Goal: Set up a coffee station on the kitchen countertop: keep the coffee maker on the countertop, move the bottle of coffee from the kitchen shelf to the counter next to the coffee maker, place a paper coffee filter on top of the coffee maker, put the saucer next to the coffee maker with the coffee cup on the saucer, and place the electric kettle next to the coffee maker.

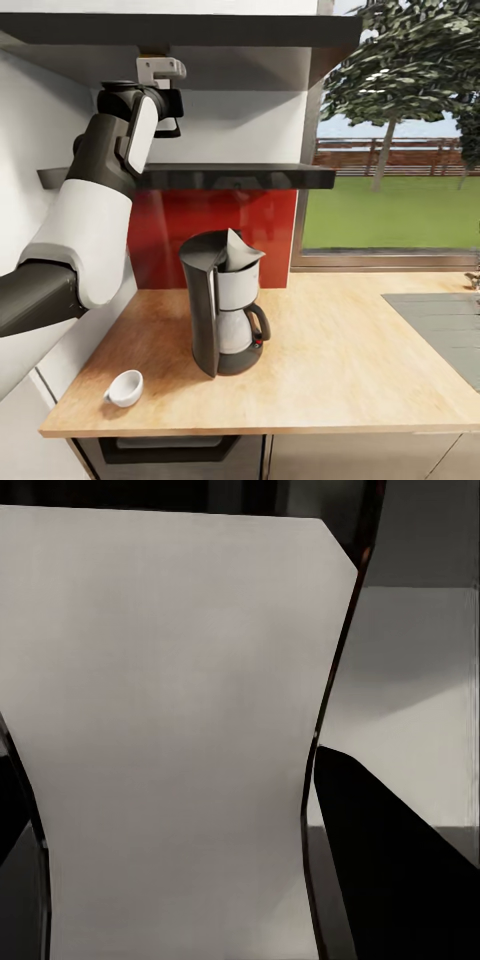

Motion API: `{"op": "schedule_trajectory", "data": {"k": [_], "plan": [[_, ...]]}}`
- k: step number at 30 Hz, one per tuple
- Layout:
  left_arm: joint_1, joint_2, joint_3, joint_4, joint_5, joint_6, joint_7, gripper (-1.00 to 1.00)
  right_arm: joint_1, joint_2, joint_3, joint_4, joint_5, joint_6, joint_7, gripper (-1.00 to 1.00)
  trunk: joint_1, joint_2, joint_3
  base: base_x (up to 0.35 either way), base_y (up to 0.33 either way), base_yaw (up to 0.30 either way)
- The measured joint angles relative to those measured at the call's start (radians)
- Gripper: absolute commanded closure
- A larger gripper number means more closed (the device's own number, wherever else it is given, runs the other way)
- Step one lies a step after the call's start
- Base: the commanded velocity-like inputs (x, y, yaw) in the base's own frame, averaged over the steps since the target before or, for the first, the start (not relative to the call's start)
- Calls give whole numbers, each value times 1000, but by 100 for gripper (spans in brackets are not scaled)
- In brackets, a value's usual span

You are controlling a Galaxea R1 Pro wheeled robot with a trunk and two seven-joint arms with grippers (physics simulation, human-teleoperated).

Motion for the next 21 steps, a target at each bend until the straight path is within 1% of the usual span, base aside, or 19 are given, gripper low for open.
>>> {"op": "schedule_trajectory", "data": {"k": [8, 12, 15, 21], "plan": [[1, 1, 0, 4, 2, 0, 1, 100, 0, 0, -1, 0, 0, 0, 0, -100, 0, 0, 0, -332, 0, 0], [1, 1, 0, 8, 3, -1, 0, 100, 0, 0, -1, 0, 0, 0, 0, -100, 0, 0, 0, -267, 0, 0], [8, 1, 0, 9, 5, -1, 0, 100, 0, 0, -1, 0, 0, 0, 0, -100, 0, 0, 0, -139, 0, 0], [20, 2, 1, 10, 7, -1, 0, 100, 0, 0, -1, 0, -1, 1, 0, -100, -1, 0, 0, -25, 0, 0]]}}
